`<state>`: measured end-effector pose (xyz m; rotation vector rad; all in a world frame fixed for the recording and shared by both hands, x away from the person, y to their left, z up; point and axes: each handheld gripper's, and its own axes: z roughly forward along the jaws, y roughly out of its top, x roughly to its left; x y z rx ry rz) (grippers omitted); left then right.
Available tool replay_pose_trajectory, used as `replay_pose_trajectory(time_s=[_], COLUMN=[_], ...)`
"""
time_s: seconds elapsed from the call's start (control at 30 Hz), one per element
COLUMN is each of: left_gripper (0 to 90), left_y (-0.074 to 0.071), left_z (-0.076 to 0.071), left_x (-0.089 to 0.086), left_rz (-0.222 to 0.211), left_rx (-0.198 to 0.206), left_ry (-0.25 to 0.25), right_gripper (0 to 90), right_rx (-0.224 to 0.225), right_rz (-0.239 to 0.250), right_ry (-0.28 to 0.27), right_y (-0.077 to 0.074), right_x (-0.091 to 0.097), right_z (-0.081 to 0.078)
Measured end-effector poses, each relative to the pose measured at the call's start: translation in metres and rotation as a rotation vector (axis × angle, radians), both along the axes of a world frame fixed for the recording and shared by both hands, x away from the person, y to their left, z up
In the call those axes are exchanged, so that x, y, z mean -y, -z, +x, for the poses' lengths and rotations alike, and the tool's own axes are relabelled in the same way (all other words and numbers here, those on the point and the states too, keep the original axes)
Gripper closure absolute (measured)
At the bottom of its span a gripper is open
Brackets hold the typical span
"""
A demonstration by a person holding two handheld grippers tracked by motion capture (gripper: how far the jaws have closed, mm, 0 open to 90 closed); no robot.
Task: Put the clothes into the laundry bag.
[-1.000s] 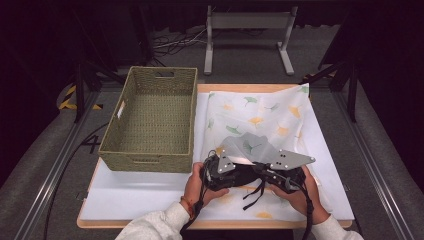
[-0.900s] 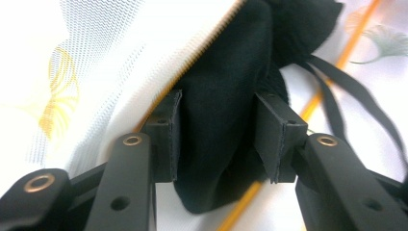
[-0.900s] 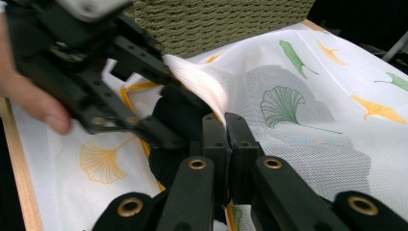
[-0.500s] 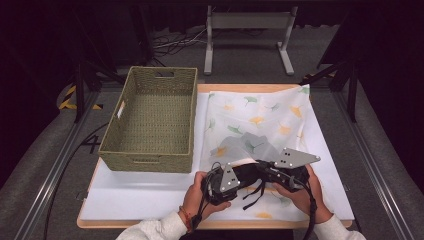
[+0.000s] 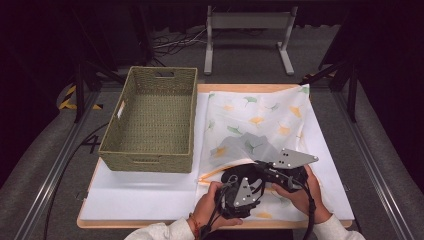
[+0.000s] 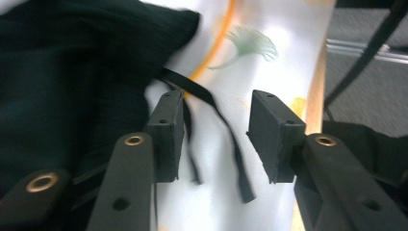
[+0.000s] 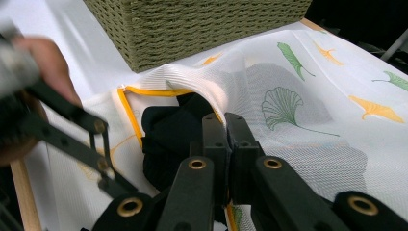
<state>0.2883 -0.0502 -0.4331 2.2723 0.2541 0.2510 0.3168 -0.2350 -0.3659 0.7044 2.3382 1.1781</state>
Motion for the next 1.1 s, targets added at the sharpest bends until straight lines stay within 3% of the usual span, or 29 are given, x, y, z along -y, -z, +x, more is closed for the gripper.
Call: replay_pose_trajectory(time_s=[0.2,0.27,0.3,0.53,0.6,0.7,0.8,1.1], left_gripper=[58.4,61.6,67.1,82.5,85.0,83.7,83.3,84.3], left_y=[0.015,0.017,0.017,0.014,0.013,0.011,0.01,0.012], left_z=[0.006,0.01,0.011,0.022,0.025,0.03,0.037,0.053], left_x=[0.011,0.009,0.008,-0.002,-0.005,-0.01,-0.016,-0.023], left_rz=[0.055,0.044,0.051,0.11,0.11,0.12,0.104,0.115], left_rx=[-0.024,-0.038,-0.029,0.036,0.028,0.082,0.067,0.081], left_ry=[-0.021,-0.035,-0.047,-0.122,-0.131,-0.168,-0.202,-0.26], right_gripper=[88.9,89.0,88.9,88.9,89.0,89.0,89.0,89.0], right_rx=[-0.002,-0.004,-0.003,0.0,0.0,-0.001,-0.002,-0.012], right_rz=[-0.006,-0.005,-0.008,-0.01,-0.012,-0.013,0.0,-0.007], right_ry=[-0.002,-0.002,-0.002,-0.003,-0.001,0.005,0.009,0.006], right_y=[0.001,0.001,0.001,0.001,0.001,0.001,0.0,0.001], right_x=[0.0,-0.001,-0.001,-0.001,-0.001,0.0,0.002,0.003], right_z=[0.001,0.001,0.001,0.001,0.001,0.001,0.001,0.002])
